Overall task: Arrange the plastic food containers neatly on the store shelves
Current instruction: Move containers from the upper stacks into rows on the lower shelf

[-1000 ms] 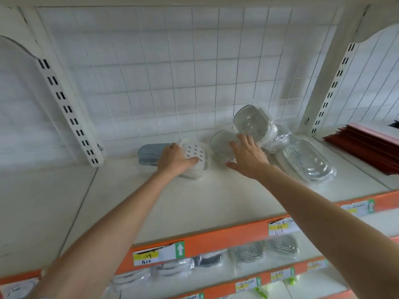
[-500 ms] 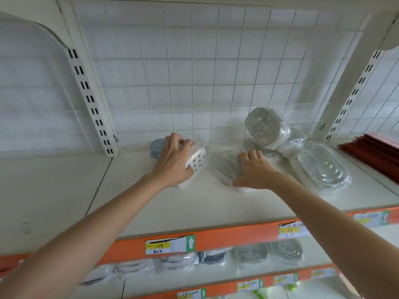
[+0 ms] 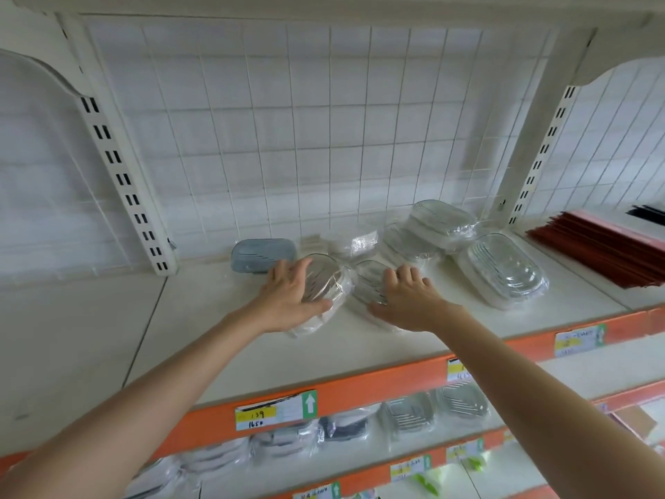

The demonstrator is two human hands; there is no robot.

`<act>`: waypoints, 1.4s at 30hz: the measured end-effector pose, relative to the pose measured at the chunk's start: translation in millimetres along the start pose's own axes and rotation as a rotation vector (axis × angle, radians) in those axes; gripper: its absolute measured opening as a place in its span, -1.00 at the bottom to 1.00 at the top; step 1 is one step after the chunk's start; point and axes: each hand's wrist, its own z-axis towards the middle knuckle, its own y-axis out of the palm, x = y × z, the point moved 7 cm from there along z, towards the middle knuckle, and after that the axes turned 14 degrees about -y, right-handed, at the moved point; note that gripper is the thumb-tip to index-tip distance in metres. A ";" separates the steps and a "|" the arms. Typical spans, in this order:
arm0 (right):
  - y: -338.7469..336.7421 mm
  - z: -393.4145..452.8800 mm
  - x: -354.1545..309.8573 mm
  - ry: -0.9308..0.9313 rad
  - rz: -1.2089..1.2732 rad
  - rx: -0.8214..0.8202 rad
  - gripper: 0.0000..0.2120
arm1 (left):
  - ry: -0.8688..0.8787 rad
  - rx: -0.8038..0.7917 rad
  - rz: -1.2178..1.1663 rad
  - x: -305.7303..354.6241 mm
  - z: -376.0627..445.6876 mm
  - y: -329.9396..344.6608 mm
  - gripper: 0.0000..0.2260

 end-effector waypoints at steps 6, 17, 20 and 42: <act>4.3 -8.1 -2.3 0.049 -0.011 0.063 -0.39 | -0.127 -0.084 -0.057 -6.2 17.2 -2.7 0.05; -20.3 -60.4 5.0 0.080 -0.042 0.416 -0.27 | -0.066 0.272 0.162 16.3 -14.9 -13.4 -0.10; -35.9 -91.5 12.6 0.051 -0.050 0.525 -0.24 | 0.009 0.406 0.136 35.7 -39.2 -15.2 -0.08; 115.2 -269.4 87.2 0.071 0.115 0.236 -0.11 | 0.117 0.295 0.314 103.9 -184.0 163.5 -0.08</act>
